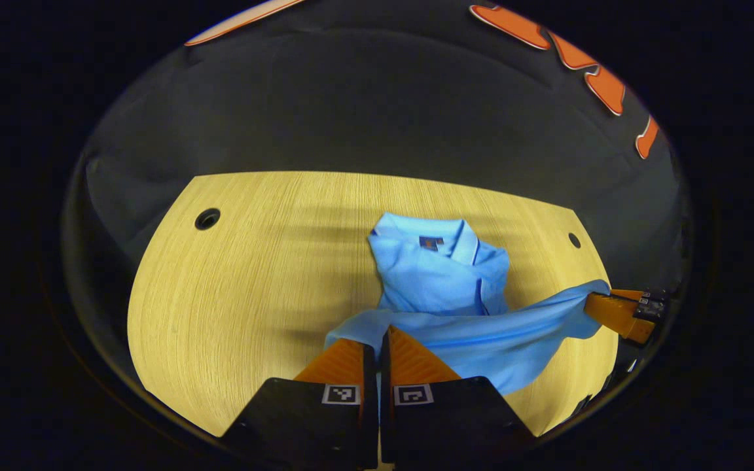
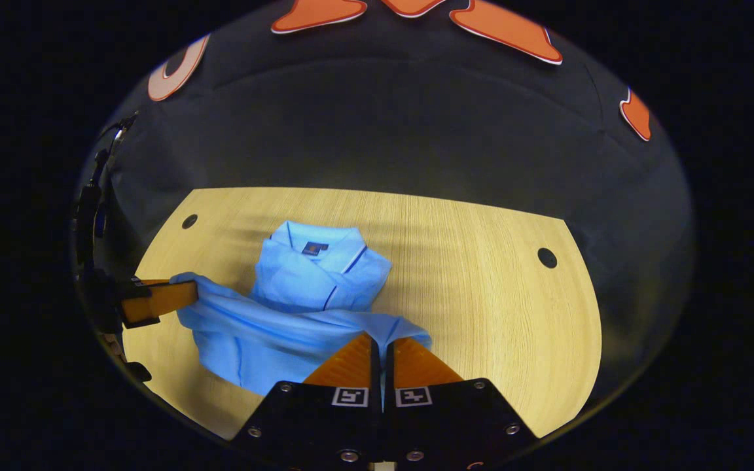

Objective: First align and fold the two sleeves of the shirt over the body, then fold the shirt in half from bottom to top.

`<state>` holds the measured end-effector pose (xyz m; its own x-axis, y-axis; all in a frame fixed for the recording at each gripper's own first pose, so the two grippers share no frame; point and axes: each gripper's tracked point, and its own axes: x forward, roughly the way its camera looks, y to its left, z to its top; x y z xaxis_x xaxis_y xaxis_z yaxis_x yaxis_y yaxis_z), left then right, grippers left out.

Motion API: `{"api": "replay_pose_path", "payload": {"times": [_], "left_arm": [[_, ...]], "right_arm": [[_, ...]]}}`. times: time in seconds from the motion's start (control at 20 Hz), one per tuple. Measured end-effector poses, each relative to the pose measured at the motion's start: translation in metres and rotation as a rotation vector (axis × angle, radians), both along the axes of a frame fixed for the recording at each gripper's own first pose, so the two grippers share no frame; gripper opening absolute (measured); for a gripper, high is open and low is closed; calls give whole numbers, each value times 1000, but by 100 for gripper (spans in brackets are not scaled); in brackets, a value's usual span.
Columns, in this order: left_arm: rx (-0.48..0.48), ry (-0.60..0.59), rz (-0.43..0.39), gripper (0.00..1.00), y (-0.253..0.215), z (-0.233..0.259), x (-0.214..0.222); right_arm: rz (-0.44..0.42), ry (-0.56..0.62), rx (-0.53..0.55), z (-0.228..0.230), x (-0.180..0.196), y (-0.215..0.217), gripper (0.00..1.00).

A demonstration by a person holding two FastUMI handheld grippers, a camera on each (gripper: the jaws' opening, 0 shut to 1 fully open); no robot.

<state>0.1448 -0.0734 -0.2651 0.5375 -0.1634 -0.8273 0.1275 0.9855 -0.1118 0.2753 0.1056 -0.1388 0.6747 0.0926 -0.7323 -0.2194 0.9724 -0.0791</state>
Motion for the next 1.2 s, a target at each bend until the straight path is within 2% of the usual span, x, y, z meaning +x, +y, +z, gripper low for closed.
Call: {"api": "replay_pose_path", "payload": {"times": [0.35,0.45,0.55,0.6,0.65,0.7,0.85,0.9,1.2], "left_arm": [[65,-38,-1,5,3,-14,71],[106,-50,-22,8,5,-20,79],[116,-52,-39,19,3,-19,84],[118,-57,-38,20,3,-23,85],[111,-65,-35,31,2,-21,86],[102,-70,-32,48,1,-20,85],[127,-123,-3,100,13,-1,85],[129,-152,12,100,18,12,84],[121,-354,112,100,55,108,55]], "right_arm": [[-41,6,60,-19,64,16,2],[-76,20,96,-21,70,15,2],[-87,32,88,-27,72,11,10],[-89,34,77,-28,71,7,17],[-91,34,76,-28,71,5,24],[-94,32,82,-28,70,5,35],[-103,4,83,-17,63,-2,79],[-105,-11,82,-11,59,-4,99],[-97,-128,106,47,12,-14,100]]}}
